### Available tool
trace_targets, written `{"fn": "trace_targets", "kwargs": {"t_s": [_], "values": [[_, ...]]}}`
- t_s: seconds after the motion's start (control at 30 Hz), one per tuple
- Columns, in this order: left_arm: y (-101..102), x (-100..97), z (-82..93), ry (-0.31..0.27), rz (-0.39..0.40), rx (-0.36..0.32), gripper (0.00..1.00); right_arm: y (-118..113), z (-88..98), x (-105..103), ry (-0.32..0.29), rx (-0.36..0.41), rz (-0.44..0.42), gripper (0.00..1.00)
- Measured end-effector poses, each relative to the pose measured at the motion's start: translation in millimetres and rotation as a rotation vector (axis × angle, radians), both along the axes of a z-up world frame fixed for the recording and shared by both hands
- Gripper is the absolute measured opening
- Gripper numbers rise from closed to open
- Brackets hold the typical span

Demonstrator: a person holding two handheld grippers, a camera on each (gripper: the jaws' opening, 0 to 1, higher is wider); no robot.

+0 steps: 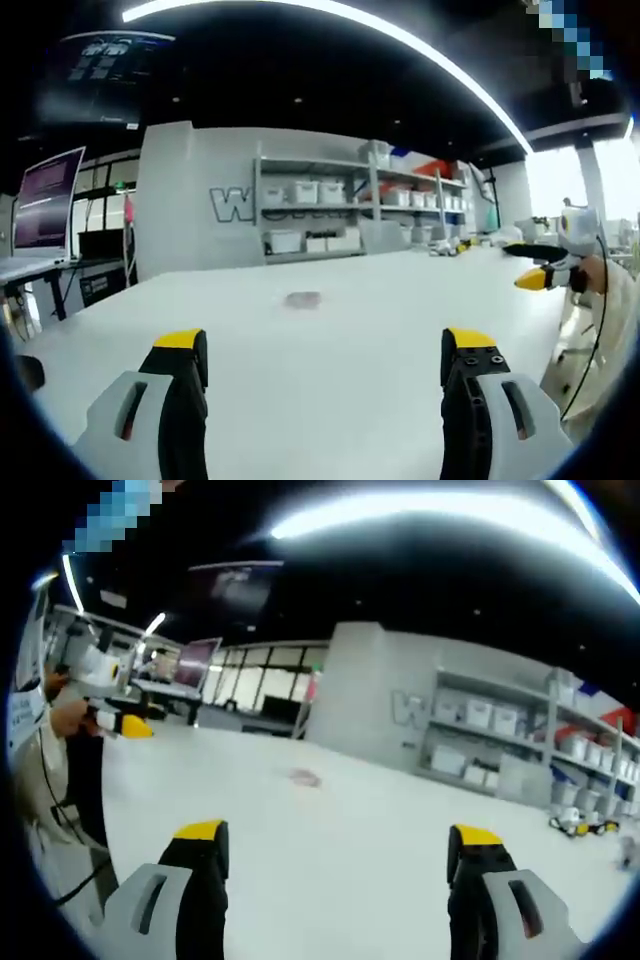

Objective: Open the resealable bag by pulling the two sides of the seal apart until the entire bag opening is separated and visibly accessible.

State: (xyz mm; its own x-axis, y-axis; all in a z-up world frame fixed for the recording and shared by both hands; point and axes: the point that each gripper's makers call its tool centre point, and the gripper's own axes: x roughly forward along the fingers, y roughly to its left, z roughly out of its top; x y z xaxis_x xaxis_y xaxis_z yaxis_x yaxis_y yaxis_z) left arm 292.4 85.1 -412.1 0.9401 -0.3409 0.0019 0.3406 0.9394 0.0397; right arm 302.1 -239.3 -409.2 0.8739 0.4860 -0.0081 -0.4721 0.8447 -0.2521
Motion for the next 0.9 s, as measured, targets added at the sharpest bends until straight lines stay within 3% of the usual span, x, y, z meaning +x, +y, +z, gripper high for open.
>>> {"fn": "trace_targets", "kwargs": {"t_s": [0.9], "values": [[2.8,-0.7,-0.8,0.004,0.007,0.008,0.96,2.1,-1.2,9.9,-0.006,-0.035,-0.001,0.89]]}}
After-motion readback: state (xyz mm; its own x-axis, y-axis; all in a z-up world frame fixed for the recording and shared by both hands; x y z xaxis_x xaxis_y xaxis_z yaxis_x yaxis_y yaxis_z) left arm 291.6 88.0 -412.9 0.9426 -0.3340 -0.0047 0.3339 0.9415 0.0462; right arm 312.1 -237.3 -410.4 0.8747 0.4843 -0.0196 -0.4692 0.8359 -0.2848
